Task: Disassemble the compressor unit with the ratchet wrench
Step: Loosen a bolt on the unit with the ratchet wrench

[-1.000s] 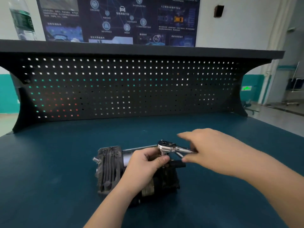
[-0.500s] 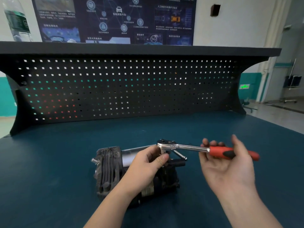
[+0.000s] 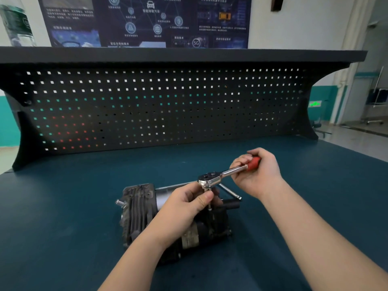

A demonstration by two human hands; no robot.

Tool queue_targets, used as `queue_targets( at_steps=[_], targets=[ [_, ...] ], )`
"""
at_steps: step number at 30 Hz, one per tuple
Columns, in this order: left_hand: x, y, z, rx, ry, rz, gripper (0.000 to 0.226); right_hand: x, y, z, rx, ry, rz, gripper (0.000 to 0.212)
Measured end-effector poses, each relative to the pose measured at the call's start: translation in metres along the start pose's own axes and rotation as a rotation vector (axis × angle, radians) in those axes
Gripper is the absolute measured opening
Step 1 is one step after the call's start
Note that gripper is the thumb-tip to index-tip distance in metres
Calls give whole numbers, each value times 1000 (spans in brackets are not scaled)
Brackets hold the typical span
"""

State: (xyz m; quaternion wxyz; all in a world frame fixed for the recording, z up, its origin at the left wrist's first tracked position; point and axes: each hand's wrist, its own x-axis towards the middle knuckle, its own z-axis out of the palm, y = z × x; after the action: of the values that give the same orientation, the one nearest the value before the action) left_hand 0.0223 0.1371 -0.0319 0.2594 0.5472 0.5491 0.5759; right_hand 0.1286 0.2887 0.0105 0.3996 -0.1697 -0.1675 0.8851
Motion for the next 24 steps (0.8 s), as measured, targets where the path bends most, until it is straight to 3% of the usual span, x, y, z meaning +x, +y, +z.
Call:
queue_targets(
  at_steps=[4,6,9,11,16,18,21,23,24],
  targets=[
    [0,-2,3,88,92,15,16,-31,12,-27,-173,3,-391,21],
    [1,-3,5,98,111,19,15,-62,26,-46,-266,-135,-721,17],
    [-1,-1,3,25,86,36,18,-97,42,-55,-736,-413,-1130,13],
    [-3,0,-2,-71,26,36,17,-103,45,-57,-823,-527,-1187,8],
    [1,-2,-4,-91,7,-14,18,-76,19,-35,-449,-460,-852,18],
    [3,-3,-2,-79,47,-16,16,-62,16,-24,-422,-435,-861,21],
    [3,-5,0,-22,79,19,17,-61,32,-23,-518,-456,-1145,18],
    [4,-5,2,-27,82,15,15,-65,45,-22,-869,-543,-1525,31],
    [4,-5,3,-73,68,-20,15,-67,53,-18,-1052,-670,-1702,38]
  ],
)
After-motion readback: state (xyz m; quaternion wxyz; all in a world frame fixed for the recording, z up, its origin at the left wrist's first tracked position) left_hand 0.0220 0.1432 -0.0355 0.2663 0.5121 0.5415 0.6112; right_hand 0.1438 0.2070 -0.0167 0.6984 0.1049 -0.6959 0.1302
